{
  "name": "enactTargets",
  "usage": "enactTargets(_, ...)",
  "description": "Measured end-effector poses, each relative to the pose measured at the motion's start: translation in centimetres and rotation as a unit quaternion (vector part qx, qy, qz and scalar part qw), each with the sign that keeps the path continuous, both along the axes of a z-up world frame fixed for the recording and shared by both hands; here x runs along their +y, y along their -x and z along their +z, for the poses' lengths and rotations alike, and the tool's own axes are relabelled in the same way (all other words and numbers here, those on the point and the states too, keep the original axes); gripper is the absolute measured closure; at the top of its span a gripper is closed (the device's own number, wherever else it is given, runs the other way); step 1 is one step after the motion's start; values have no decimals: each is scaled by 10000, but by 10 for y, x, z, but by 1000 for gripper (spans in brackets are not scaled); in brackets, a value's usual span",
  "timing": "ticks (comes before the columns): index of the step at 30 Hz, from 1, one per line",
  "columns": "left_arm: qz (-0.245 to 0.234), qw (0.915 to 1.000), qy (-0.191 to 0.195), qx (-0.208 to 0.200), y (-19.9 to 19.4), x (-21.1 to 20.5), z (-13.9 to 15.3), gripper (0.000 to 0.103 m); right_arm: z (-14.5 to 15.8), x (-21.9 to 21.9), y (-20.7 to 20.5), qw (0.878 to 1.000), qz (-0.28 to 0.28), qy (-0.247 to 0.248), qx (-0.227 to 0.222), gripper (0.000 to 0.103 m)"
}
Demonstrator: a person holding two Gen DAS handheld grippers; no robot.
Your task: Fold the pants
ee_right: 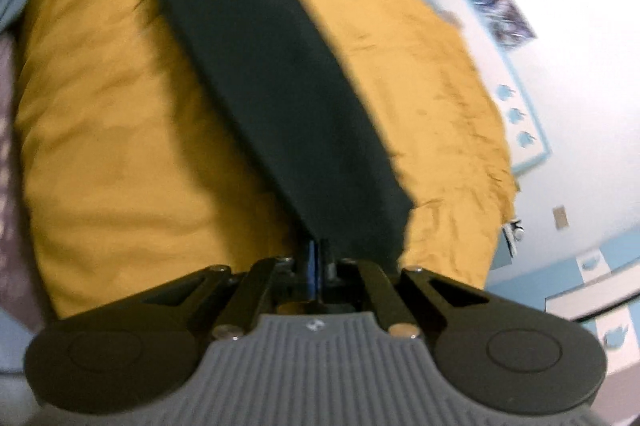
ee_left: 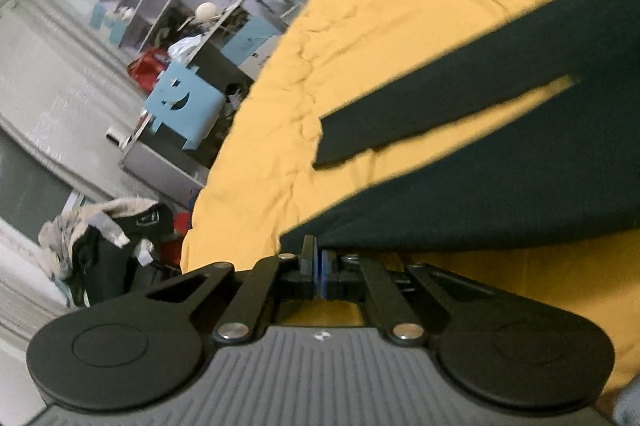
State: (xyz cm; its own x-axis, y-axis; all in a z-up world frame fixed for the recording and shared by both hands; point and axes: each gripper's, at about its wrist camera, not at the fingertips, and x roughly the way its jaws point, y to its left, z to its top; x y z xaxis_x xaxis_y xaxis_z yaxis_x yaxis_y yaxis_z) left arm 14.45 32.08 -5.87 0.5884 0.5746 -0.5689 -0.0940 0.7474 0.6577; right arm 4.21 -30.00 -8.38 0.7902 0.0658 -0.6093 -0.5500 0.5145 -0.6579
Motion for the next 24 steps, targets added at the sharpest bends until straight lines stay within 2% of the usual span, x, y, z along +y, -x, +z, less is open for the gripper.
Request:
enactTargets(3, 166, 9996, 99, -206, -12, -1, 20, 102, 32, -2, -18, 9994, -91, -253, -238, 103)
enactTargets(7, 361, 9983, 168, -423, -41, -2, 43, 102, 64, -5, -62, 9978, -247, -444, -421, 103)
enactTargets(13, 610, 9974, 114, -365, -102, -3, 56, 102, 84, -9, -155, 9956, -567, -710, -224, 103)
enactTargets(19, 665, 9977, -137, 39, -164, -4, 35, 102, 61, -4, -250, 9921, -769, -929, 345, 103)
enactTargets(24, 638, 9956, -388, 574, -207, -10, -4, 102, 11, 3, -309, 9869, -911, -949, 937, 103)
